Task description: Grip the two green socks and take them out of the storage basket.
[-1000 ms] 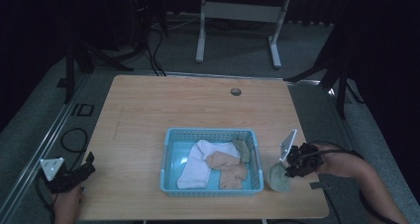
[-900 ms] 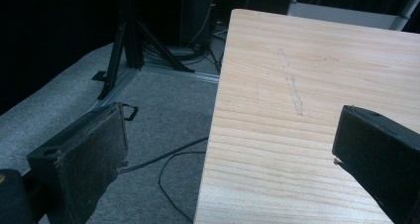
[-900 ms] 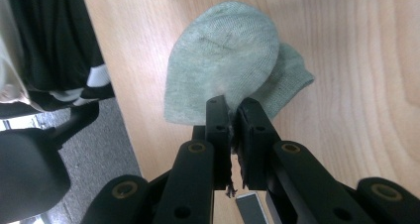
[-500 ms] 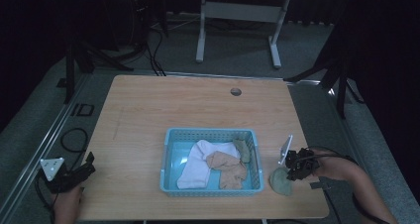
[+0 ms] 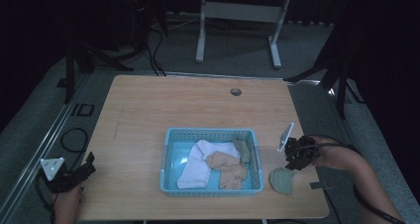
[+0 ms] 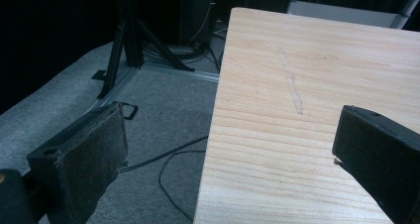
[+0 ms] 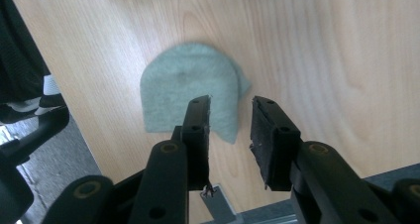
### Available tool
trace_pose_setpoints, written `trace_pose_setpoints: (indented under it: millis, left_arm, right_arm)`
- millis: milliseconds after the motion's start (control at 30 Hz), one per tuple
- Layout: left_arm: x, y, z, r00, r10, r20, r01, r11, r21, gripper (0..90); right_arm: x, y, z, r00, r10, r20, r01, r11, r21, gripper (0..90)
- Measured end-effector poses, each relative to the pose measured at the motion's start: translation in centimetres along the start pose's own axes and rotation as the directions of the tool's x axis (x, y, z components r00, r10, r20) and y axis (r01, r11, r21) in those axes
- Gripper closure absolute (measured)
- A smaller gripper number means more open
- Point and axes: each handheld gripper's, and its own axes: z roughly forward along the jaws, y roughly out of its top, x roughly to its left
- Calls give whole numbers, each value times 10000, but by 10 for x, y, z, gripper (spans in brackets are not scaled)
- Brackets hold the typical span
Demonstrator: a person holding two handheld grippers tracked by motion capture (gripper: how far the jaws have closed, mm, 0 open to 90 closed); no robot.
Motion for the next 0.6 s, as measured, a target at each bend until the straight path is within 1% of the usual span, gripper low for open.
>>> trace_pose_setpoints:
  millis: [33,167,200,300,467,533,600]
  left_arm:
    - [0,0,0,10000,-8,2,8,10000,-1,7]
    - [0,0,0,10000,-23,18,23,10000,11,7]
    - [0,0,0,10000,-31,17,31,10000,12,7]
    - [0,0,0,10000,-35,29,35,10000,10,7]
    - [1,0,0,10000,-48,56,48,10000,22,7]
    - [1,0,0,10000,-58,59,58,10000,19,7]
    - [1,0,0,10000,-47,71,47,10000,18,7]
  right_arm:
    - [-1,4,-3,10000,-35,35,35,10000,-39,703]
    - [0,22,-14,9993,-361,29,362,9992,-157,703]
    - [1,27,-16,9987,-506,50,507,9985,-185,704]
    - [2,42,-22,9972,-746,103,748,9970,-194,704]
    - [6,65,-25,9910,-1337,63,1338,9909,-174,704]
    - [8,74,-25,9892,-1466,3,1466,9890,-198,704]
    - [10,82,-24,9856,-1688,-19,1687,9855,-202,704]
